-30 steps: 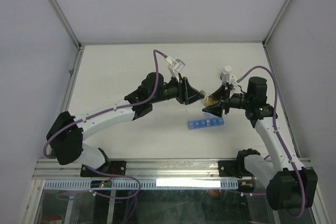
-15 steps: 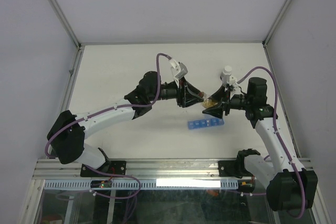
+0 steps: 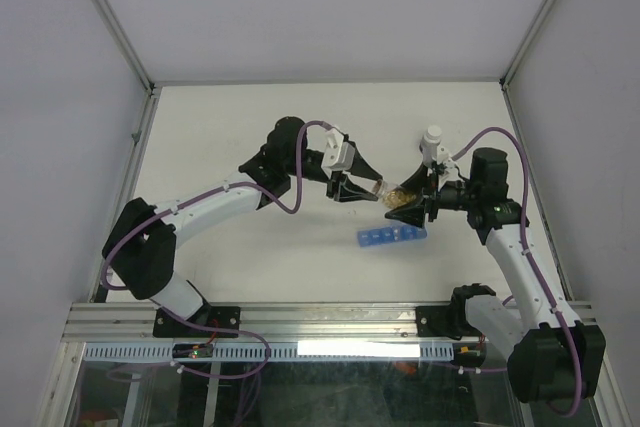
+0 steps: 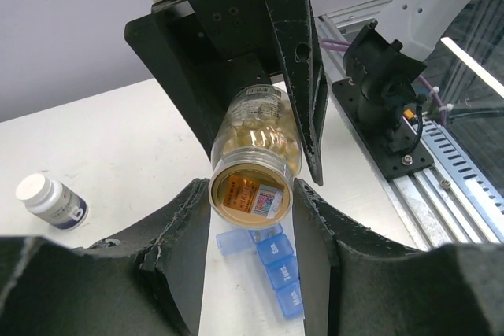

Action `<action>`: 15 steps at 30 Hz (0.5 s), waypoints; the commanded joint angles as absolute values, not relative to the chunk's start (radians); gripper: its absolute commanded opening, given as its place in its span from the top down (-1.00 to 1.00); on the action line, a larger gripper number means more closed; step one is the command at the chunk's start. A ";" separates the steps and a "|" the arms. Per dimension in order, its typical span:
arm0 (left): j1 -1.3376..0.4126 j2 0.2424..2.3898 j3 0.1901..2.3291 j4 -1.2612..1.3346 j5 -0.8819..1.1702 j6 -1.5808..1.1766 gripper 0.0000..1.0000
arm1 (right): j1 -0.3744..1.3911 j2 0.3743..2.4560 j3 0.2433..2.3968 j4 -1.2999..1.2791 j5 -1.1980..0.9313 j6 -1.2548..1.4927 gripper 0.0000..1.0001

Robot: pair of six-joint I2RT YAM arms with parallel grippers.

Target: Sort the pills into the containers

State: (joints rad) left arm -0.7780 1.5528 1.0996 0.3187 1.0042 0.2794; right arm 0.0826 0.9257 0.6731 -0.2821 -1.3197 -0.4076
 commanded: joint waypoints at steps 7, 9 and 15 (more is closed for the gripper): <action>-0.786 1.492 1.011 0.664 0.937 0.036 -0.58 | 0.072 0.917 0.717 -0.206 -1.292 -0.405 1.00; -0.786 1.469 0.985 0.722 0.889 -0.007 -0.73 | 0.073 0.917 0.717 -0.206 -1.292 -0.406 1.00; -0.782 1.368 0.896 0.826 0.722 -0.191 -0.98 | 0.072 0.914 0.719 -0.209 -1.292 -0.408 1.00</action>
